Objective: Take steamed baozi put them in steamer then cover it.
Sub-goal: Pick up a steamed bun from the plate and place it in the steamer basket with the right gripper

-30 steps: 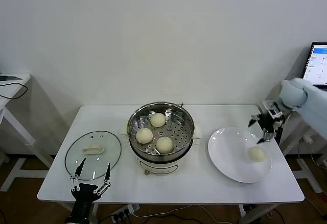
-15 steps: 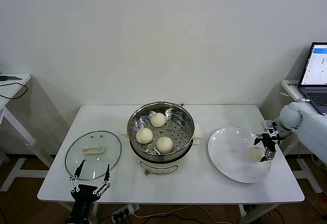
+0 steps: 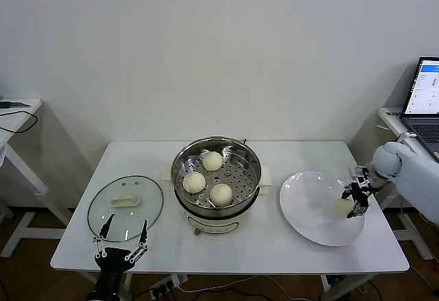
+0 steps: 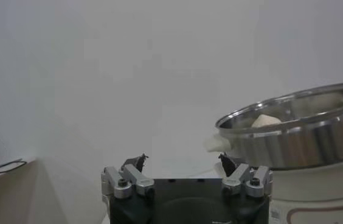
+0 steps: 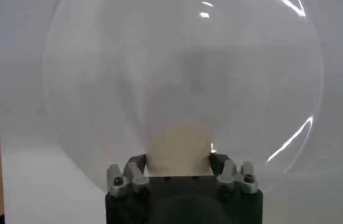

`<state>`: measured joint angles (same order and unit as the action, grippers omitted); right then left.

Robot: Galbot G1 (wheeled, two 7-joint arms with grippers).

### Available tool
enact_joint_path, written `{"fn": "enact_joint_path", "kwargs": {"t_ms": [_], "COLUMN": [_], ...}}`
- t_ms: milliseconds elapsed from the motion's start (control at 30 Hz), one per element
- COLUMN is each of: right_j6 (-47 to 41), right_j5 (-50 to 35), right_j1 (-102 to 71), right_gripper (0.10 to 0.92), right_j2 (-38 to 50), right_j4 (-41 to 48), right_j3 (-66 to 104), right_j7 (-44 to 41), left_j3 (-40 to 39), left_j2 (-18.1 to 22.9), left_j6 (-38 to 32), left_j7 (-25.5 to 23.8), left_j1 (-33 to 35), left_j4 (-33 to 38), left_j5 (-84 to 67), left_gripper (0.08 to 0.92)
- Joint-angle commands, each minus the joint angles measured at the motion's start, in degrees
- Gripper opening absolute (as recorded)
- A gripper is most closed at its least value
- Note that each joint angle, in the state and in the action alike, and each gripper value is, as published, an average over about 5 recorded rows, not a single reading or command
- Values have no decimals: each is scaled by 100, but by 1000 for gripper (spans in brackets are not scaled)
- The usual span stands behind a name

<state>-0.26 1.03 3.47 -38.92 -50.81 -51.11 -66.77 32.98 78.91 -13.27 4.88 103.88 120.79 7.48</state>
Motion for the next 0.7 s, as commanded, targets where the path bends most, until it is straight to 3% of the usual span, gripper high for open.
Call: {"fn": "enact_joint_path", "kwargs": {"t_ms": [33,333,467,700], "right_j6": [-25,-312,-627,-1073], "right_j5": [-175,-1816,-2609,-3223], "right_j1": [882,3661,4350,4522], "right_gripper": [650,645,645,645], "right_j2": [-30,-797,-1454,-2353], "right_j4": [-277,-1244,-1568,-1854], "right_j3": [-366,-2335,-2838,-3238], "right_j7": [-358,-1356,-1321,-845], "left_j3": [-28,-50,-60,-42], "left_j2": [-12,-63,-73,-76], "left_j6": [15,26,26,42], "left_j7": [4,9,12,13], "left_j1": [-8,-69,-75,-71], "left_j4": [7,59,72,88], "left_j5": [-5,-27,-29,-27], "left_gripper": [823,823,823,823]}}
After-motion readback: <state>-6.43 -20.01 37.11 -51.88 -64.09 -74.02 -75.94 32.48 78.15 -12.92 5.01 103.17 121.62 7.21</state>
